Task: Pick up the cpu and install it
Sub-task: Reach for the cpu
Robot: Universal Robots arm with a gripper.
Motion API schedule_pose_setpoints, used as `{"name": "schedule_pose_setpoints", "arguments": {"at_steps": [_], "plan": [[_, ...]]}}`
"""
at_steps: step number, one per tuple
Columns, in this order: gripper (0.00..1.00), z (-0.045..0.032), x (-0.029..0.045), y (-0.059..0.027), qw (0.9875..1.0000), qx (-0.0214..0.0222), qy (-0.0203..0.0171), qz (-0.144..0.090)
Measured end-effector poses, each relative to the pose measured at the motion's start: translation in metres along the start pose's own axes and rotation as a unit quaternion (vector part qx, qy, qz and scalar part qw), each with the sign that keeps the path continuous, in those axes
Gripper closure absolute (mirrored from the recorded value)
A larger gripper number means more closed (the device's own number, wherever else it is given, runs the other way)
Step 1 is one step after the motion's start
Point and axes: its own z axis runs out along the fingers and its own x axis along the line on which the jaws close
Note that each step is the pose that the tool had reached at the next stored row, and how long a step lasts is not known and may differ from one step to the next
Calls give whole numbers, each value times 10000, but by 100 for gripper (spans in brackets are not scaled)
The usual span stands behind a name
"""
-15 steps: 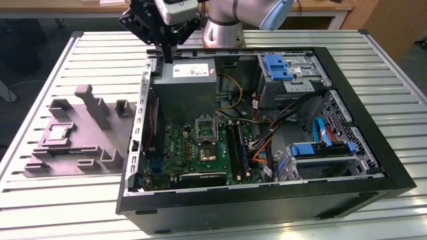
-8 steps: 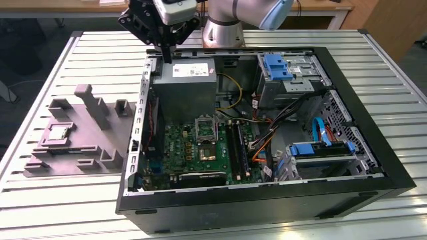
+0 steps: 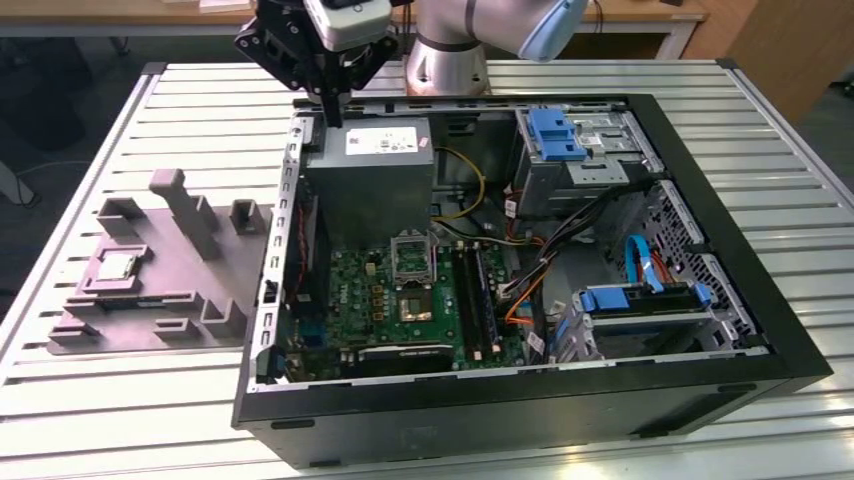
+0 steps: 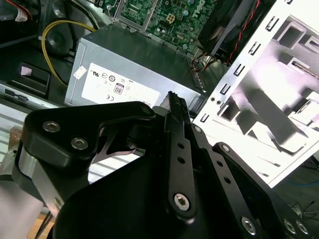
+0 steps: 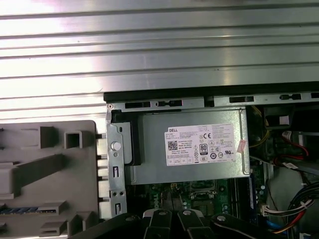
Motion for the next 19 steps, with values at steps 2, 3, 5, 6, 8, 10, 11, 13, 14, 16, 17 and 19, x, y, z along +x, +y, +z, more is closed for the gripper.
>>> {"name": "schedule_pose_setpoints", "arguments": {"at_steps": [2, 3, 5, 6, 8, 10, 11, 13, 14, 16, 17, 19], "plan": [[89, 1, 6, 0, 10000, 0, 0, 0], [89, 1, 8, -1, 10000, 0, 0, 0], [89, 1, 12, -1, 10000, 0, 0, 0], [89, 2, 13, -1, 10000, 0, 0, 0], [89, 2, 15, -1, 10000, 0, 0, 0], [89, 2, 17, -1, 10000, 0, 0, 0], [89, 2, 21, -2, 10000, 0, 0, 1], [89, 2, 28, -2, 10000, 0, 0, 0], [89, 2, 33, -3, 10000, 0, 0, 0], [89, 2, 36, -3, 10000, 0, 0, 0], [89, 2, 40, -3, 10000, 0, 0, 0], [89, 2, 43, -3, 10000, 0, 0, 0]]}}
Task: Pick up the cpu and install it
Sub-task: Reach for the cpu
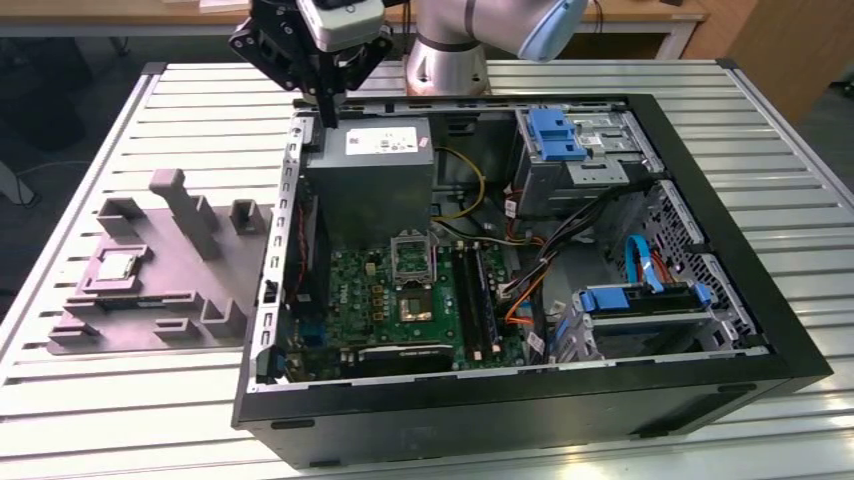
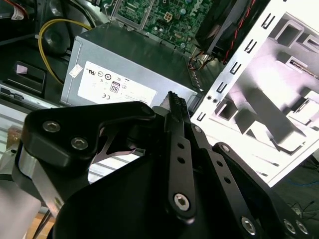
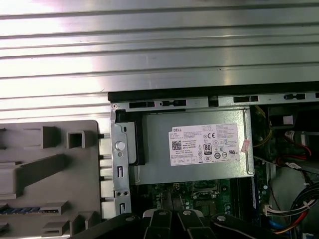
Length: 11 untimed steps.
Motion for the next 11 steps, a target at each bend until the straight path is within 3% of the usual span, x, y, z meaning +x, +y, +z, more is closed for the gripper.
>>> {"name": "schedule_pose_setpoints", "arguments": {"at_steps": [2, 11], "plan": [[89, 13, 138, -11, 10000, 0, 0, 0], [89, 23, 182, -15, 10000, -1, 0, 1]]}}
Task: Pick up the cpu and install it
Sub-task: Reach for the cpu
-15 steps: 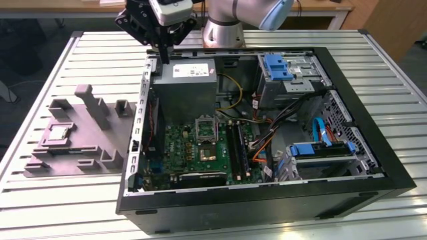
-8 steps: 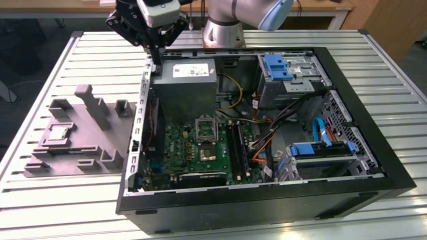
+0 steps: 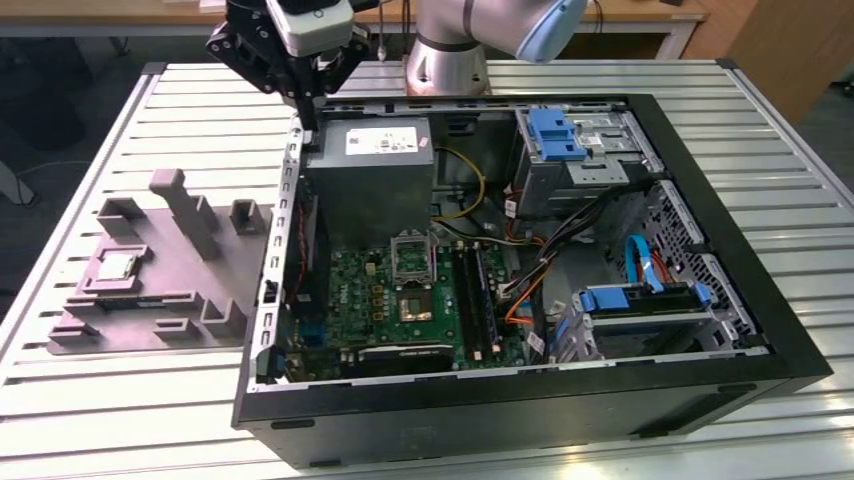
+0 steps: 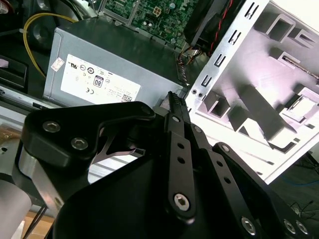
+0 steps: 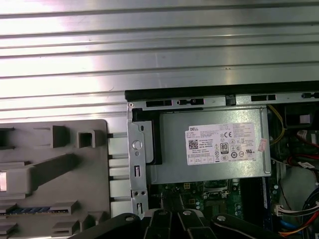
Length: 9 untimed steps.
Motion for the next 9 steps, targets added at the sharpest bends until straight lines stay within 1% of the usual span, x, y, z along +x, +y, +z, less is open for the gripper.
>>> {"name": "schedule_pose_setpoints", "arguments": {"at_steps": [9], "plan": [[89, 0, 26, -2, 10000, 0, 0, -1]]}}
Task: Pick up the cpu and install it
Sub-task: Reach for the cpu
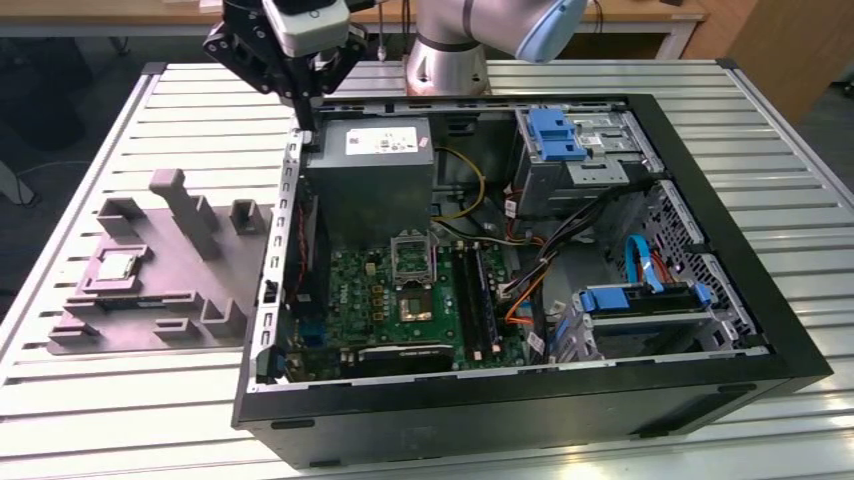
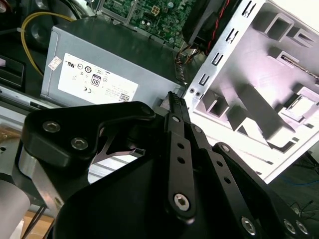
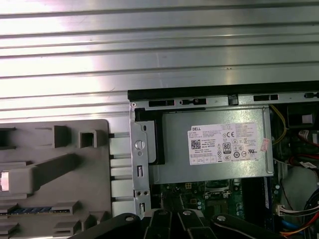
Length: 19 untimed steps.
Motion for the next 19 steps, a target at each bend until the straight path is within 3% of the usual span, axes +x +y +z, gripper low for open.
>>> {"name": "schedule_pose_setpoints", "arguments": {"at_steps": [19], "plan": [[89, 6, 82, -6, 10000, 0, 0, 0]]}}
